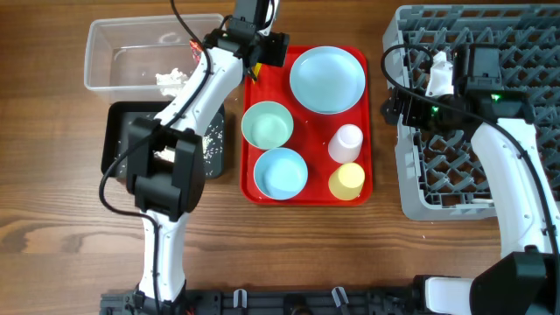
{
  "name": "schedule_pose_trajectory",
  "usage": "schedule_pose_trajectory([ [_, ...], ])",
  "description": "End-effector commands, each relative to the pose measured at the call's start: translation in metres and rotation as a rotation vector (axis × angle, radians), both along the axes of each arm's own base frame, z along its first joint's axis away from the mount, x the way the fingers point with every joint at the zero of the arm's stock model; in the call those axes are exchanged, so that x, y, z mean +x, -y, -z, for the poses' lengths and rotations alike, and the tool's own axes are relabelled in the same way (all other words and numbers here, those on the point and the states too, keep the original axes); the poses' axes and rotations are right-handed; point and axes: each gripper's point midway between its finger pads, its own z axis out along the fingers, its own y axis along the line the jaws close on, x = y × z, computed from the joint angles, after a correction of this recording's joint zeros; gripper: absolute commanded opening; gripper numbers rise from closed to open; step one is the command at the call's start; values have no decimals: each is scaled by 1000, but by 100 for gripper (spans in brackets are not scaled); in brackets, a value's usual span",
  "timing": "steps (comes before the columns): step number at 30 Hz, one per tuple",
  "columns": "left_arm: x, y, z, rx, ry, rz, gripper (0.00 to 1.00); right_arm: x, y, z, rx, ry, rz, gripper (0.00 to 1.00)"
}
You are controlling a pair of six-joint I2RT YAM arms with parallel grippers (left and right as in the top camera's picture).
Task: Sort waste into correct bins and load items into the dishwasher rack
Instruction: 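Drop the yellow wrapper into the clear bin with the left gripper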
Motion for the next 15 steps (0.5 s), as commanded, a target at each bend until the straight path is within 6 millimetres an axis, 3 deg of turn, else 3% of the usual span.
schedule_pose_trajectory([
  [1, 4, -14, 43, 53, -52, -33, 87, 3, 5, -8, -13, 25, 22, 96],
  [3, 4, -21, 54, 61, -77, -42, 85, 3, 5, -8, -13, 26, 22, 96],
  [6, 0, -24, 64, 72, -106, -45, 72, 3, 5, -8, -12, 26, 22, 96],
  [8, -1, -24, 65, 73, -111, -45, 59, 3, 5, -8, -12, 26, 22, 96],
  [9, -2, -24, 66, 75, -116, -45, 38, 3, 5, -8, -12, 25, 22, 96],
  [11, -3, -25, 67, 77, -122, -45, 16, 3, 5, -8, -12, 25, 22, 96],
  [13, -6, -23, 68, 80, -130, -41, 6, 3, 5, -8, -12, 25, 22, 96],
  [15, -10, -17, 69, 83, -138, -29, 4, 3, 5, -8, -13, 26, 22, 96],
])
